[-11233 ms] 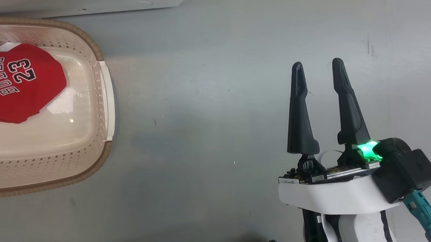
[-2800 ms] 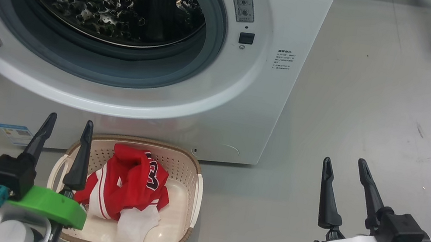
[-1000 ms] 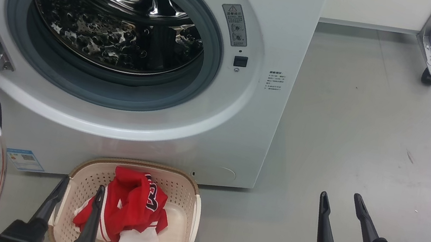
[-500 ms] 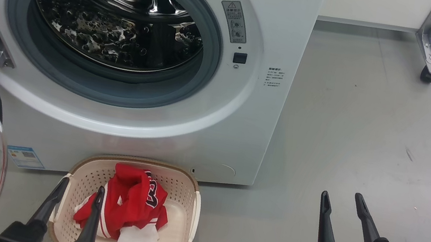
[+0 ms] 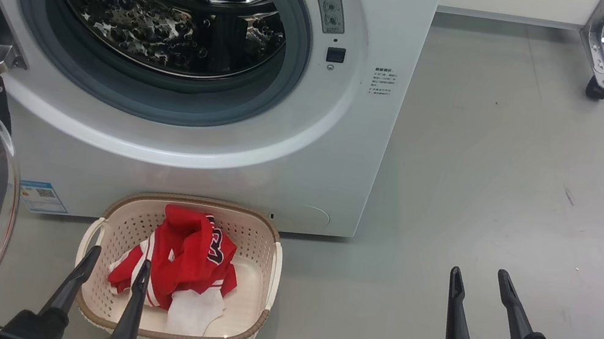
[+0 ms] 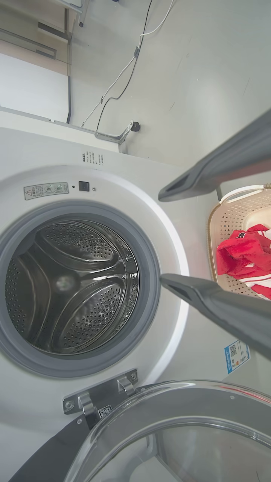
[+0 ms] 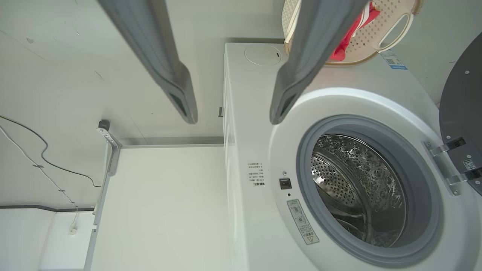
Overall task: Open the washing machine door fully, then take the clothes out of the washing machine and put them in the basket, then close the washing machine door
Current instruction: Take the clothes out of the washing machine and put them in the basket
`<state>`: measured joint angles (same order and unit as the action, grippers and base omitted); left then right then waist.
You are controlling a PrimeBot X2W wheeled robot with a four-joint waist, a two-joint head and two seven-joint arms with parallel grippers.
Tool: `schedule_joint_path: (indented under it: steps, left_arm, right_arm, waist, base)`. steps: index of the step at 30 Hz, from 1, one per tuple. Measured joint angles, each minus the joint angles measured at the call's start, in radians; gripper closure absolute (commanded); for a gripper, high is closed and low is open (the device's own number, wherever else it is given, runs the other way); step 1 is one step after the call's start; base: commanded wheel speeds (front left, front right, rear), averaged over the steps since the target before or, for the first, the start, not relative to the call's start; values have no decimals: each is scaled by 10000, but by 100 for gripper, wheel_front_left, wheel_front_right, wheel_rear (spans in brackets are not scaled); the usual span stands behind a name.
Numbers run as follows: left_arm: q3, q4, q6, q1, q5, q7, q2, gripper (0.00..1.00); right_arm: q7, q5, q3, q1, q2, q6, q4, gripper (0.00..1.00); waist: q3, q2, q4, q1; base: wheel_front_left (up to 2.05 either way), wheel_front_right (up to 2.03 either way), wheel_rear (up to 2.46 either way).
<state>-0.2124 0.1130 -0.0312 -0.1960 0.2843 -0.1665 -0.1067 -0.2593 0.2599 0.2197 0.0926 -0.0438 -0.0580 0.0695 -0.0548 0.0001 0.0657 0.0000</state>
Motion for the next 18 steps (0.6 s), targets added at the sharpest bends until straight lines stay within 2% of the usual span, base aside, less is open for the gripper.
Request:
schedule_joint_path:
  steps: [9, 18]
  left_arm:
    - [0, 148, 0, 0, 0, 0, -4, 0]
    - [-2, 209, 0, 0, 2, 29, -8, 0]
  right_arm:
    - [0, 2, -42, -1, 0, 0, -2, 0]
    - [0, 4, -67, -2, 2, 40, 6, 0]
  waist:
    - [-66, 0, -31, 0]
    - [-71, 0, -30, 0]
  base:
    - [-67, 67, 0]
    - [-32, 32, 0]
